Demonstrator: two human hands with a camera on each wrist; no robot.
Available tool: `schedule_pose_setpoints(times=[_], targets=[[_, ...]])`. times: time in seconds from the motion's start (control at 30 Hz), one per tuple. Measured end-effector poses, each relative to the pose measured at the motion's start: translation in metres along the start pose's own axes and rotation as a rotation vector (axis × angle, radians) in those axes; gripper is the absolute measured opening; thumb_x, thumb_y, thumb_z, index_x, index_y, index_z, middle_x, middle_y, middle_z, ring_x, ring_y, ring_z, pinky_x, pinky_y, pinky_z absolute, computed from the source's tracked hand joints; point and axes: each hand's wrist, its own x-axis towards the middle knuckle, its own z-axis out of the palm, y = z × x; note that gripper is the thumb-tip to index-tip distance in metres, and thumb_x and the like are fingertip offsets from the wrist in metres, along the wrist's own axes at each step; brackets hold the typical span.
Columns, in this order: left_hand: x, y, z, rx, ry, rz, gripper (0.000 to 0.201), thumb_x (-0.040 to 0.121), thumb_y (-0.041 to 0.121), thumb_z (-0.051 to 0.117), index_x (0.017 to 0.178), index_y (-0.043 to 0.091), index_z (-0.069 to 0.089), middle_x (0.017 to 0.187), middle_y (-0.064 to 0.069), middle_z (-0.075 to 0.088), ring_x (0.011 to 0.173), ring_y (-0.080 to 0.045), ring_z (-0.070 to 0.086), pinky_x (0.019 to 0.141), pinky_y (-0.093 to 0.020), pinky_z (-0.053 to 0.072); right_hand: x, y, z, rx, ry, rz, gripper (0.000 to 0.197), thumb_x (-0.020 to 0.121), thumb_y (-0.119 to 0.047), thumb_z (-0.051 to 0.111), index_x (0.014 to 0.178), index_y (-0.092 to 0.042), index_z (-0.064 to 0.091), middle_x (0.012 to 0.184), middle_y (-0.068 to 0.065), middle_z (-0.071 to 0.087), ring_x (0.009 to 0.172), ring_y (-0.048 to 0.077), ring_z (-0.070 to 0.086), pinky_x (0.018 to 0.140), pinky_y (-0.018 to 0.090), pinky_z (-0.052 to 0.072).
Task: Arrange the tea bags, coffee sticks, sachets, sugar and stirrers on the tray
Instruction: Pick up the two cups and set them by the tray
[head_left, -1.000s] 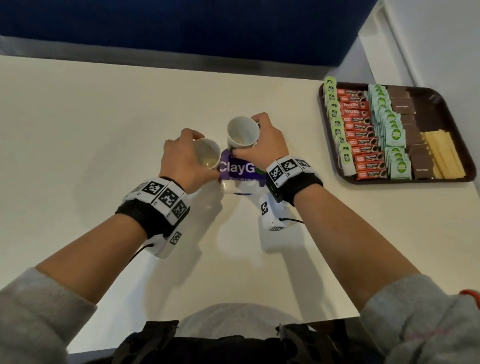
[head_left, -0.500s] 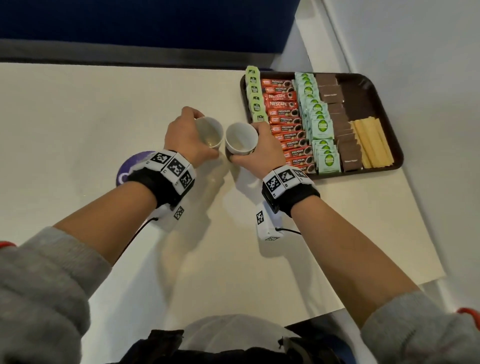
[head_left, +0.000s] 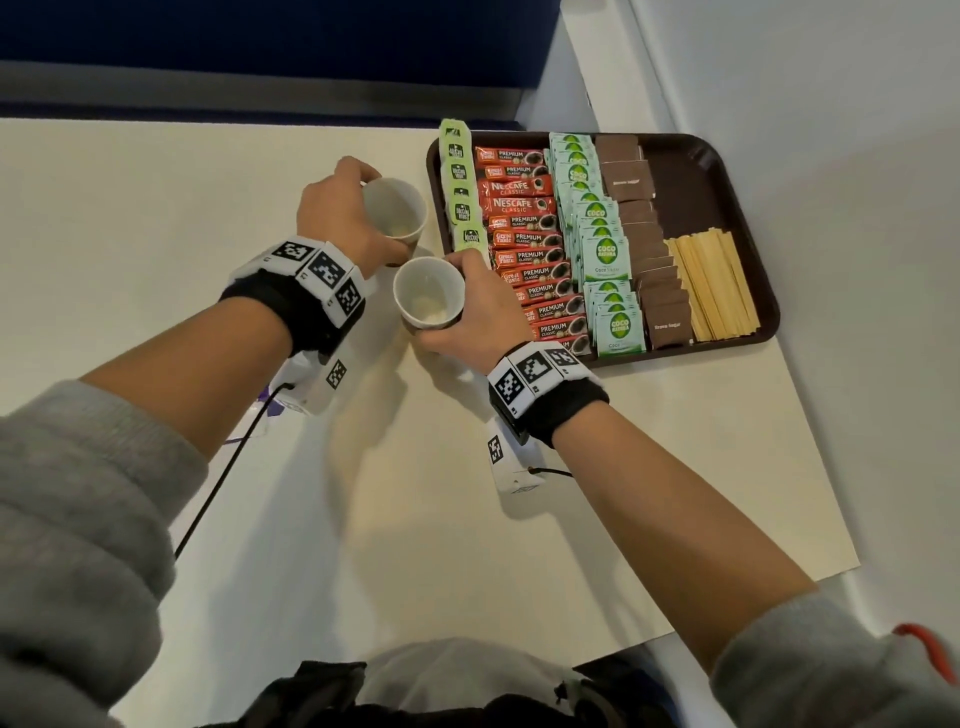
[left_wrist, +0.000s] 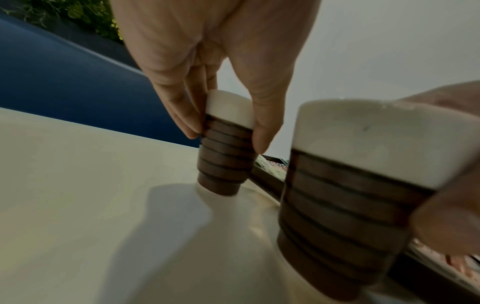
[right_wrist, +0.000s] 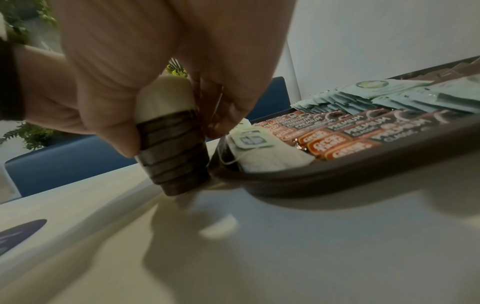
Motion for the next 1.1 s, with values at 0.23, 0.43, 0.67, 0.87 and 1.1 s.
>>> schedule_pose_setpoints(times=[0.23, 0.43, 0.67, 0.87, 1.1], targets=[[0.0087, 0.0059, 0.008, -0.006, -0.024, -0.02, 0.081, 0.063, 0.033, 0.087, 0.13, 0.017, 0.045, 0.126, -0.01, 0.055, 0.115, -0.027, 0.053, 0.087, -0.031, 0.043, 0.0001, 0.0021, -0.004, 0.042, -0.023, 0.0, 0.07, 0.064, -0.028, 0.084, 0.121, -0.013, 0.046, 0.114, 0.004, 0.061, 0.101, 0.02, 0.058, 0.075, 0.021, 0.037], [0.0083, 0.0084, 0.0106, -0.031, -0.032, -0.014, 0.079, 0.066, 0.032, 0.085, 0.132, 0.017, 0.045, 0.127, -0.009, 0.056, 0.112, -0.026, 0.056, 0.084, -0.029, 0.042, -0.0007, 0.0023, -0.0044, 0.054, -0.029, -0.005, 0.069, 0.063, -0.027, 0.084, 0.12, -0.013, 0.046, 0.113, 0.003, 0.061, 0.1, 0.02, 0.058, 0.075, 0.022, 0.037], [0.0057, 0.0078, 0.0105, -0.029, -0.047, -0.011, 0.079, 0.067, 0.035, 0.085, 0.133, 0.018, 0.044, 0.126, -0.009, 0.056, 0.109, -0.027, 0.058, 0.081, -0.028, 0.041, -0.0015, 0.0023, -0.0039, 0.058, -0.008, -0.026, 0.066, 0.062, -0.025, 0.084, 0.117, -0.012, 0.049, 0.112, 0.004, 0.06, 0.099, 0.019, 0.056, 0.076, 0.022, 0.037], [0.0033, 0.0084, 0.0094, -0.039, -0.052, -0.014, 0.078, 0.068, 0.035, 0.084, 0.133, 0.017, 0.045, 0.126, -0.009, 0.057, 0.109, -0.027, 0.059, 0.084, -0.03, 0.044, -0.0012, 0.0041, -0.004, 0.036, 0.011, -0.044, 0.066, 0.062, -0.025, 0.084, 0.116, -0.011, 0.05, 0.113, 0.005, 0.058, 0.099, 0.019, 0.054, 0.074, 0.02, 0.033], [0.0015, 0.008, 0.0099, -0.042, -0.048, -0.027, 0.078, 0.068, 0.035, 0.084, 0.133, 0.017, 0.045, 0.126, -0.009, 0.059, 0.109, -0.026, 0.059, 0.085, -0.032, 0.044, -0.0003, 0.0058, -0.006, 0.039, 0.012, -0.042, 0.067, 0.063, -0.024, 0.085, 0.118, -0.01, 0.05, 0.115, 0.006, 0.058, 0.101, 0.018, 0.054, 0.072, 0.016, 0.031]])
